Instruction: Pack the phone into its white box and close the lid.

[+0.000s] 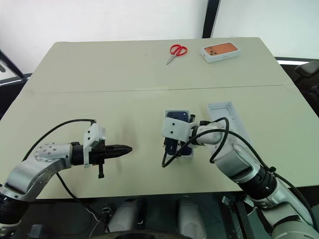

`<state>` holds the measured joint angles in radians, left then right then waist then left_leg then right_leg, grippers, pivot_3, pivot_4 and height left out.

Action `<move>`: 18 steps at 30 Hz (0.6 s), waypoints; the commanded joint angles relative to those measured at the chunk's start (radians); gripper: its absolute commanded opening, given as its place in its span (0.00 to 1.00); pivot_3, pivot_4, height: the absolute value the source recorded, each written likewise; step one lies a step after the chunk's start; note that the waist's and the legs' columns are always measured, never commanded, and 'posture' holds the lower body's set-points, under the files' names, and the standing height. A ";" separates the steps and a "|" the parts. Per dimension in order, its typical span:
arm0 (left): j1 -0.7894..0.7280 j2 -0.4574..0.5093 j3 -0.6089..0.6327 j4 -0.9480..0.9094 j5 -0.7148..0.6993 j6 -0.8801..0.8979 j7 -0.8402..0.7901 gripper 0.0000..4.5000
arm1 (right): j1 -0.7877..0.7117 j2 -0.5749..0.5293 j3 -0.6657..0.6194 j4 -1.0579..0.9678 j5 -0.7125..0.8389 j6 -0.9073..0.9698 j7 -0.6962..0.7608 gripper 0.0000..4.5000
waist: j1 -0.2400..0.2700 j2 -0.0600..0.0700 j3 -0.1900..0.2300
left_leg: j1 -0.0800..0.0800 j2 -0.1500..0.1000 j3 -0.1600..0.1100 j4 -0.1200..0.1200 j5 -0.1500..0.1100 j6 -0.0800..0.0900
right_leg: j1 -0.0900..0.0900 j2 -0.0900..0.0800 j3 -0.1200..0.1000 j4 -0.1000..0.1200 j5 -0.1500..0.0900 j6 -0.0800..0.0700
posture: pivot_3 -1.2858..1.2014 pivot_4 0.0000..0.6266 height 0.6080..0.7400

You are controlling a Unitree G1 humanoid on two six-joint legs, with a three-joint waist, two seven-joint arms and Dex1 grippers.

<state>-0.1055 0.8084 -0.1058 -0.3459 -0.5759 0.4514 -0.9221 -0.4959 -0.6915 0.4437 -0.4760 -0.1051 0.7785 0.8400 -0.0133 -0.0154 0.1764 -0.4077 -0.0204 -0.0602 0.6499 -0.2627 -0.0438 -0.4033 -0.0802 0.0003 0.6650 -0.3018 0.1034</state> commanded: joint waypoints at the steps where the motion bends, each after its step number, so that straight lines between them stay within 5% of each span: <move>1: -0.007 -0.016 0.014 -0.031 0.021 0.010 0.012 0.01 | -0.002 0.002 -0.107 -0.056 0.059 -0.020 0.008 0.00 | 0.000 0.000 0.000 | 0.000 0.000 0.000 0.000 0.000 0.000 | 0.000 0.000 0.000 0.000 0.000 0.000 | 0.52 0.24 1.00; 7: -0.111 -0.130 -0.025 0.003 0.067 0.178 0.186 0.01 | 0.049 -0.115 -0.274 0.032 0.091 -0.074 0.021 0.00 | 0.010 0.000 0.000 | 0.000 -0.001 -0.001 0.002 -0.001 0.001 | 0.002 -0.001 -0.001 0.000 0.000 0.000 | 0.52 0.24 1.00; 13: -0.216 -0.243 -0.109 0.043 0.128 0.239 0.233 0.01 | 0.126 -0.235 -0.300 0.109 0.061 -0.181 0.039 0.00 | 0.003 0.000 0.000 | 0.001 -0.001 0.000 0.002 -0.001 0.001 | 0.003 0.001 -0.001 0.000 0.000 0.000 | 0.52 0.24 1.00; 18: -0.331 -0.295 -0.227 0.124 0.228 0.248 0.223 0.01 | 0.159 -0.228 -0.267 0.116 0.050 -0.219 0.034 0.00 | -0.002 0.000 0.000 | 0.002 -0.001 0.001 0.002 -0.001 0.001 | 0.003 0.002 0.000 0.001 0.000 0.000 | 0.52 0.24 1.00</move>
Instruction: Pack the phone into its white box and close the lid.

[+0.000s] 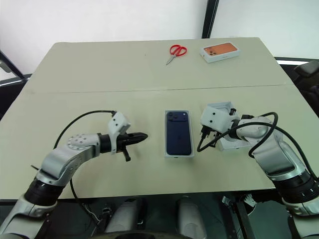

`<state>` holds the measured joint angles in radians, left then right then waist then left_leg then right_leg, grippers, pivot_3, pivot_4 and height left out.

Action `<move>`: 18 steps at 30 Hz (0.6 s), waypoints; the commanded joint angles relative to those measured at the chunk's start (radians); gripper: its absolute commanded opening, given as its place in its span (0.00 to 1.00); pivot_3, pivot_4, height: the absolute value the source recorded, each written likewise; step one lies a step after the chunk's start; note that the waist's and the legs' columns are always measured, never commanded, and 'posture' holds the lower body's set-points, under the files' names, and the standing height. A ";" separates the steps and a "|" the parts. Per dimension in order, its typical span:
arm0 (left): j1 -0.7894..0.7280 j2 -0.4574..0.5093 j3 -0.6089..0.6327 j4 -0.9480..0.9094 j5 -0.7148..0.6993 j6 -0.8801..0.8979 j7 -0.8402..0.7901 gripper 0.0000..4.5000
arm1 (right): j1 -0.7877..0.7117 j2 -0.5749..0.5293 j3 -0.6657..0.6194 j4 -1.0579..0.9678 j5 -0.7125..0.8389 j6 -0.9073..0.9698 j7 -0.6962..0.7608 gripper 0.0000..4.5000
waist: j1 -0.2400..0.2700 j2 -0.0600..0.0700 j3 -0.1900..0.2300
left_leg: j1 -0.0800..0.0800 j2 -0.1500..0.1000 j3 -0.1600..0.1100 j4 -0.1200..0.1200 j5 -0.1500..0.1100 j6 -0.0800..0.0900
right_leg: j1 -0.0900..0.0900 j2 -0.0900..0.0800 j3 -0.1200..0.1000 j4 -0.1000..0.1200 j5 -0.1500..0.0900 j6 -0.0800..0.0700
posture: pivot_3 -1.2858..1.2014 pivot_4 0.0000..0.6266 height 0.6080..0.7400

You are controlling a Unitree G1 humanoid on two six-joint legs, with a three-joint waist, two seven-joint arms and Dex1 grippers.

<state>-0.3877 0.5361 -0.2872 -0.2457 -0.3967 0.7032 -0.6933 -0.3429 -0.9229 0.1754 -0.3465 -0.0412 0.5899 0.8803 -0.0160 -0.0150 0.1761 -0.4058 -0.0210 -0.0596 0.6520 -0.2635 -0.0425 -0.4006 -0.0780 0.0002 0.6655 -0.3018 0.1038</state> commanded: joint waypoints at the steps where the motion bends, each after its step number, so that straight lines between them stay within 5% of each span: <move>1: -0.073 -0.036 -0.066 0.046 0.067 -0.012 -0.010 0.01 | 0.008 0.008 0.009 -0.009 -0.020 -0.037 -0.010 0.00 | 0.004 0.000 0.000 | 0.000 0.000 0.000 0.000 0.000 0.000 | 0.000 0.000 0.000 0.000 0.000 0.000 | 0.52 0.24 1.00; 18: -0.226 -0.239 -0.215 0.240 0.210 -0.020 -0.078 0.01 | 0.023 0.032 0.041 -0.011 -0.049 -0.061 -0.005 0.00 | 0.022 0.000 0.000 | 0.000 -0.002 -0.001 0.006 0.000 0.000 | 0.004 -0.002 -0.001 -0.001 0.000 0.000 | 0.52 0.24 1.00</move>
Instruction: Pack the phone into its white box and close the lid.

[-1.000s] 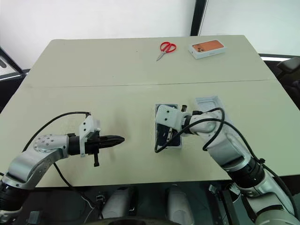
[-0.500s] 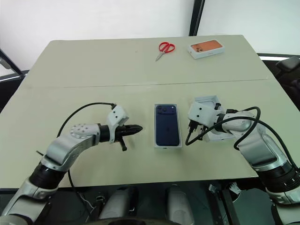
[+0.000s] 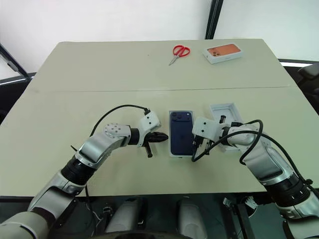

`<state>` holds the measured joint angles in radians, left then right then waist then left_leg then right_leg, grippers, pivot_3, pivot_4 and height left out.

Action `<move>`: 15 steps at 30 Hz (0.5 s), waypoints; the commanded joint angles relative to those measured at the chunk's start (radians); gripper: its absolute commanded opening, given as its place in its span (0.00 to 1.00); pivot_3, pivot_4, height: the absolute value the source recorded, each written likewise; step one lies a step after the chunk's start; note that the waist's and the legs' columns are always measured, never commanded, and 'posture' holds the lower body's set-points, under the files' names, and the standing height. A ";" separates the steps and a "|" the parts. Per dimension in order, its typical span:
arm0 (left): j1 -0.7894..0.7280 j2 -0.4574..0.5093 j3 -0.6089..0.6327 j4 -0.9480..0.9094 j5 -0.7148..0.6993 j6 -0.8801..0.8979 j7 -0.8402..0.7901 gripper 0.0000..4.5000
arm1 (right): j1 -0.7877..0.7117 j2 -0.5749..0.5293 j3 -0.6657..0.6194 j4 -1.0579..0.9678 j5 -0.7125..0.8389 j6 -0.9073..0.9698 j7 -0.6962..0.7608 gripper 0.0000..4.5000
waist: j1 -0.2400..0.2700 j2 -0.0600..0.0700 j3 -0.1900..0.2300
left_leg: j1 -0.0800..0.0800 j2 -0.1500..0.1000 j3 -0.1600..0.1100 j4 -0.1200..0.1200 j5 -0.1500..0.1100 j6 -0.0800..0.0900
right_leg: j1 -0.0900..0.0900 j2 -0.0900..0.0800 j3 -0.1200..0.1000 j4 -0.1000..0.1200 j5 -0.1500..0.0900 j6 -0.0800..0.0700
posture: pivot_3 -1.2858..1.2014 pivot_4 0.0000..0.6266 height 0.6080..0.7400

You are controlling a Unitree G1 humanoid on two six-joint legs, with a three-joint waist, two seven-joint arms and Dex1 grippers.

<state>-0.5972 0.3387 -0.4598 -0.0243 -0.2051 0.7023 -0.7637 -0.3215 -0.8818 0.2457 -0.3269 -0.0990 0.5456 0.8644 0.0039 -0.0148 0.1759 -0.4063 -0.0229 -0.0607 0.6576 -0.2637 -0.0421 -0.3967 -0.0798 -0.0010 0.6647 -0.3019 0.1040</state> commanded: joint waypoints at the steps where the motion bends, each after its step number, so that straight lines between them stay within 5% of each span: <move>1: -0.023 -0.057 -0.047 0.030 0.023 -0.024 -0.011 0.01 | 0.008 -0.019 -0.037 -0.033 0.011 -0.020 0.018 0.00 | 0.007 0.000 0.000 | 0.000 0.000 0.000 0.001 0.000 0.000 | 0.000 0.000 0.000 0.000 0.000 0.000 | 0.52 0.24 1.00; 15: -0.056 -0.153 -0.044 0.100 0.049 -0.030 -0.054 0.01 | 0.067 -0.075 -0.109 -0.012 0.008 -0.048 0.044 0.00 | 0.010 0.001 0.000 | 0.000 -0.001 -0.001 0.006 -0.003 0.006 | 0.004 -0.002 -0.001 -0.001 -0.001 0.001 | 0.52 0.24 1.00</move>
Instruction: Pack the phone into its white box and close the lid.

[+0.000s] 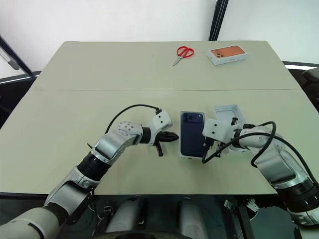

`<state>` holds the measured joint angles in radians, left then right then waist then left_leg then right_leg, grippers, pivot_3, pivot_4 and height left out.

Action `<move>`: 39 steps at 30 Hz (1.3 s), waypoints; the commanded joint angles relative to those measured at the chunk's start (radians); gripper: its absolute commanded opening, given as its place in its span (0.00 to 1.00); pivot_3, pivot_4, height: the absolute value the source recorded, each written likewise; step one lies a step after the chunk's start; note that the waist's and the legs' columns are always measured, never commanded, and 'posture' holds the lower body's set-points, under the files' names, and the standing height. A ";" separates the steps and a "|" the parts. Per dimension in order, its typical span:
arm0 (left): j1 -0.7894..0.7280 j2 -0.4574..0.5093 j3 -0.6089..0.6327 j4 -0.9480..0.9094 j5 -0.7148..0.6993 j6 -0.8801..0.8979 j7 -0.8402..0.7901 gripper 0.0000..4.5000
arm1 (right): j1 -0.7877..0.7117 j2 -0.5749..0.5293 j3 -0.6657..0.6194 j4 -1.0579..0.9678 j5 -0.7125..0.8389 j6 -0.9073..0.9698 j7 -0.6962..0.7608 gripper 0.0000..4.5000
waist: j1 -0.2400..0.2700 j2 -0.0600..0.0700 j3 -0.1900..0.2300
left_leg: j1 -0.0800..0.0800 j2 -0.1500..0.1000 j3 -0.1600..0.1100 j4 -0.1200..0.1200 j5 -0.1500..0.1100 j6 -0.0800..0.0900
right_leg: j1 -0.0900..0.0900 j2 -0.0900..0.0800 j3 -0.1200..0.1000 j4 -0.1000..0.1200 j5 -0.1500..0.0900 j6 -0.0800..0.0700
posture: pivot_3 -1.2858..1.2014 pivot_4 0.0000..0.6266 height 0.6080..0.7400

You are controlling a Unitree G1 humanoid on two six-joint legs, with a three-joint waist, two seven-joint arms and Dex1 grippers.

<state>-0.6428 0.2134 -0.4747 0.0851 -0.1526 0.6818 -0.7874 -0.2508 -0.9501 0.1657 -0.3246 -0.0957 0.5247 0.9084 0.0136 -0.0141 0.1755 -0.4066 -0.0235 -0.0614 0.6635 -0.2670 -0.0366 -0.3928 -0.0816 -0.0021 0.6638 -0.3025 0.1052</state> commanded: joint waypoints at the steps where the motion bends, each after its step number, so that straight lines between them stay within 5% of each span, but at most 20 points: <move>1: -0.012 -0.029 -0.029 -0.008 -0.002 -0.011 -0.033 0.01 | -0.004 -0.007 -0.030 -0.010 0.004 -0.030 0.000 0.00 | 0.000 0.000 0.000 | 0.000 0.000 0.000 0.000 0.000 0.000 | 0.000 0.000 0.000 0.000 0.000 0.000 | 0.52 0.24 1.00; 13: -0.005 -0.024 -0.001 -0.018 0.003 -0.004 -0.042 0.01 | -0.026 -0.039 -0.075 0.014 0.019 -0.028 0.019 0.00 | -0.001 0.000 0.000 | 0.000 0.000 0.000 0.000 0.000 0.000 | 0.000 0.000 0.000 0.000 0.000 0.000 | 0.52 0.24 1.00; 16: 0.010 0.002 0.035 -0.037 -0.007 0.003 -0.041 0.00 | -0.019 -0.083 -0.138 -0.009 0.075 0.022 0.073 0.19 | -0.001 0.000 0.000 | 0.000 0.000 0.000 0.000 0.000 0.000 | 0.000 0.000 0.000 0.000 0.000 0.000 | 0.52 0.24 1.00; 22: 0.076 0.075 0.126 -0.117 -0.060 -0.059 -0.081 0.00 | -0.060 -0.049 -0.259 -0.051 0.189 0.339 0.024 0.85 | -0.011 0.002 0.000 | 0.000 0.002 0.000 0.000 0.000 0.000 | -0.001 0.001 0.000 0.001 0.000 0.000 | 0.52 0.24 1.00; 30: 0.179 0.162 0.214 -0.218 -0.139 -0.240 -0.194 0.00 | -0.241 0.110 -0.257 -0.057 0.317 0.948 -0.117 0.85 | -0.003 0.003 0.000 | 0.000 0.002 0.001 0.000 0.000 0.000 | -0.002 -0.001 0.001 0.001 0.000 0.000 | 0.52 0.24 1.00; 39: 0.189 0.188 0.196 -0.236 -0.159 -0.260 -0.240 0.00 | -0.408 0.102 -0.165 0.167 0.411 1.090 -0.267 0.85 | -0.003 0.003 0.000 | -0.002 0.001 0.001 -0.001 -0.001 0.001 | -0.003 -0.001 0.001 0.000 0.000 0.000 | 0.52 0.24 1.00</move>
<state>-0.4488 0.4085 -0.2807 -0.1113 -0.2949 0.4443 -1.0226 -0.6294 -0.8224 -0.0047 -0.1770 0.2789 1.6075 0.6613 0.0101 -0.0106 0.1757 -0.4081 -0.0223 -0.0603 0.6630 -0.2676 -0.0356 -0.3956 -0.0824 -0.0010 0.6640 -0.3024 0.1049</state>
